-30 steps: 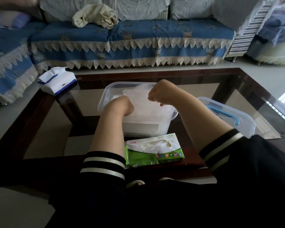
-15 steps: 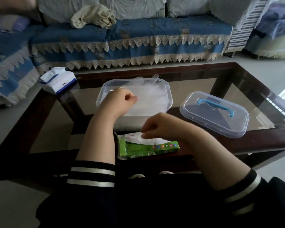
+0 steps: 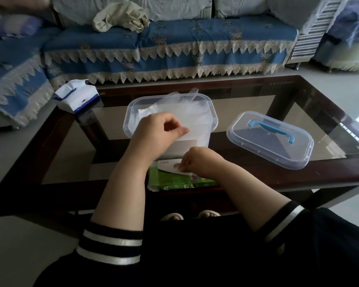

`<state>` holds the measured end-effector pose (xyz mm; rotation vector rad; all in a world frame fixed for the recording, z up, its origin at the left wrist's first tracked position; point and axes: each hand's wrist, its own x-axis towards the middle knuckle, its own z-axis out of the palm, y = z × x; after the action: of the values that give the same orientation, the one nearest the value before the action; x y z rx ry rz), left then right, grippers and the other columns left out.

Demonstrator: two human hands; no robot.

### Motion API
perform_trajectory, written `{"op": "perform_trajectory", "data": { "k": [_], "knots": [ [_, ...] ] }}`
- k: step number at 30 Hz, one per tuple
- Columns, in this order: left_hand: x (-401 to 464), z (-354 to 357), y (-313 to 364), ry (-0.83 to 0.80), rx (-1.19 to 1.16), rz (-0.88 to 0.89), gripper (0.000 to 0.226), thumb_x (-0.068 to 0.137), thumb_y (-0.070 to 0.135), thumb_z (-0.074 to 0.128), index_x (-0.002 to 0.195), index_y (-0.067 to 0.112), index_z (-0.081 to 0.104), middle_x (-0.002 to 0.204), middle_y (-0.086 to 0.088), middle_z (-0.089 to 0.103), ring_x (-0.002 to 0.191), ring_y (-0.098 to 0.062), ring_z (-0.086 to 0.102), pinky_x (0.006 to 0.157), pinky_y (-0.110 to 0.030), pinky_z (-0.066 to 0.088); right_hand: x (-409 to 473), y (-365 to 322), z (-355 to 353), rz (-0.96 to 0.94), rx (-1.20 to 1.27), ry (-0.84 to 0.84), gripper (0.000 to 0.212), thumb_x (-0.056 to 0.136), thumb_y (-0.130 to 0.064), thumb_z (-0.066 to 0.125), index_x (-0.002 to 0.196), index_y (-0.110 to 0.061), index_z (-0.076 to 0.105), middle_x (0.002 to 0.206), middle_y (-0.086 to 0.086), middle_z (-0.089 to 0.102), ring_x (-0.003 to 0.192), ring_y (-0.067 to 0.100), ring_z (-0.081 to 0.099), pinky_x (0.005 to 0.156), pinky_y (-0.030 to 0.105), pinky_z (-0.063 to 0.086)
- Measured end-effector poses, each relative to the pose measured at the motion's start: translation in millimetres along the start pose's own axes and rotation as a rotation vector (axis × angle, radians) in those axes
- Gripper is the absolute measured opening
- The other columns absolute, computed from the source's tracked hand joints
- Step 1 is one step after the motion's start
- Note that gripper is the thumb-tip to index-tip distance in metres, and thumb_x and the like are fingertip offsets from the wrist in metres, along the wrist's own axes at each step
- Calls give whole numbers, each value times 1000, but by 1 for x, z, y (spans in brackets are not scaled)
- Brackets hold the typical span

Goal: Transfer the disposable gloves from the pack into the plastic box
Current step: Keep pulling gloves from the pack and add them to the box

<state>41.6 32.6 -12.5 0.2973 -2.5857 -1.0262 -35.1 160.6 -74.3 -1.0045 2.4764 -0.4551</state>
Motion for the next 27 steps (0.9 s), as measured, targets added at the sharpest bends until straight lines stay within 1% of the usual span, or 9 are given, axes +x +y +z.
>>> {"op": "perform_trajectory", "data": {
  "k": [2,4,6,8,12,17,20,23,27],
  "knots": [
    [-9,5,-1,-228,48,-87,16,82,35,76,91,23,72,86,11,68,83,-4,62,73,-20,48,2,3,0,10,-34,3,24,88,-37,64,94,-17,73,92,2,69,88,22,62,76,30,49],
    [-11,14,-9,-442,219,-158,39,81,37,76,117,22,67,112,9,67,103,-11,61,90,-29,49,1,2,-2,12,-76,2,21,89,-37,62,88,-18,71,83,1,64,82,22,58,70,30,43],
    [-8,23,-16,-548,325,-193,56,83,34,75,133,17,56,131,0,59,117,-19,56,99,-35,46,0,-1,-2,4,-93,12,20,89,-34,62,97,-19,74,88,2,66,82,22,61,71,32,47],
    [-4,34,-23,-596,358,-193,63,80,29,79,135,17,53,135,-3,57,120,-23,54,100,-37,45,-1,-3,0,1,-131,32,19,92,-25,58,100,-18,73,92,3,66,80,23,63,72,33,50],
    [-3,50,-32,-607,419,-190,58,72,24,85,124,20,61,122,-2,66,114,-24,60,95,-38,49,-4,-7,2,49,-181,69,15,92,-11,53,98,-11,66,81,3,55,73,23,53,65,32,43],
    [-2,57,-35,-560,455,-183,53,69,29,86,116,20,64,117,-6,66,113,-27,58,90,-38,51,-6,-11,1,7,-240,46,21,89,-2,54,107,-6,63,104,11,61,99,30,59,70,35,43],
    [-1,58,-36,-571,469,-168,54,72,31,83,121,22,63,122,-4,64,118,-26,55,94,-40,50,-2,-4,-2,-44,-237,4,18,92,-8,52,103,-6,67,97,10,60,94,30,60,73,36,48],
    [2,58,-35,-568,507,-152,56,75,33,81,126,21,60,129,-4,60,122,-26,52,97,-42,48,-1,2,-7,-17,-171,18,23,95,-19,49,95,-5,68,96,12,64,79,24,53,67,29,39],
    [4,59,-33,-592,540,-148,55,77,34,79,126,22,58,128,-1,60,119,-25,54,95,-40,49,0,6,-16,-8,-82,1,21,91,-24,57,96,-9,71,99,10,66,79,21,52,67,26,37]
  ]
}}
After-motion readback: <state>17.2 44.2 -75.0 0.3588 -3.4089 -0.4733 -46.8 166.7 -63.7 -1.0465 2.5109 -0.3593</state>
